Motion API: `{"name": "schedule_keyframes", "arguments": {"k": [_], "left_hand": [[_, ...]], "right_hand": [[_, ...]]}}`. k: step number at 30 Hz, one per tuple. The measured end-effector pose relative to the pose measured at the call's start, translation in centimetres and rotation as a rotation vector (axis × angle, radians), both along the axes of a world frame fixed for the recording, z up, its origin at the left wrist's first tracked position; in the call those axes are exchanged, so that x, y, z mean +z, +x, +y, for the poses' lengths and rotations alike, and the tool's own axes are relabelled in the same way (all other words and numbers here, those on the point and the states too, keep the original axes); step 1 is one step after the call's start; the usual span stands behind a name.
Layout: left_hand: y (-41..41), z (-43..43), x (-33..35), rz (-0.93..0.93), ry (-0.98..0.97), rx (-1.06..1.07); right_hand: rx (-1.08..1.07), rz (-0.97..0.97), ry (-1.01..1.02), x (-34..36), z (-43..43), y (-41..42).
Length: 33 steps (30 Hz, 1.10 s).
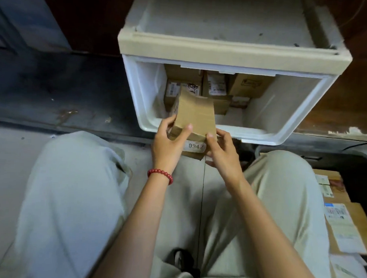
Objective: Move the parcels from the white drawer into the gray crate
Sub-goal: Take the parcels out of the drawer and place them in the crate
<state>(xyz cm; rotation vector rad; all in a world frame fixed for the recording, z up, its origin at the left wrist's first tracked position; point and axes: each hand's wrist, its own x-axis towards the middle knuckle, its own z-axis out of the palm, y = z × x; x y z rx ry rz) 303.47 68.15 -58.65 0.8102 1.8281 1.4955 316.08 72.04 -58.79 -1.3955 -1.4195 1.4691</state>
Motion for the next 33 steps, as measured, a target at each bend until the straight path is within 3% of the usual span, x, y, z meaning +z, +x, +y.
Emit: {"name": "schedule_keyframes", "arguments": {"k": [10, 14, 18, 20, 26, 33], "left_hand": [[2.0, -3.6, -1.0, 0.171, 0.005, -0.104], [2.0, -3.6, -0.5, 0.27, 0.013, -0.173], [2.0, -3.6, -0.5, 0.342, -0.003, -0.183], [2.1, -3.6, -0.8, 0.359, -0.033, -0.175], [1.8, -3.6, -2.0, 0.26, -0.091, -0.087], [1.1, -3.2, -2.6, 0.092, -0.095, -0.019]], "right_hand": [[-0.11, 0.073, -0.176, -1.5, -2.7, 1.7], [-0.11, -0.022, -0.107, -2.1, -2.6, 1.8], [-0.08, 0.009, -0.095, -2.0, -2.8, 1.7], [-0.055, -0.015, 0.006, -2.2, -2.8, 1.8], [-0.005, -0.085, 0.246, -2.4, -3.1, 1.9], [0.073, -0.121, 0.358, -2.4, -2.7, 1.8]]}}
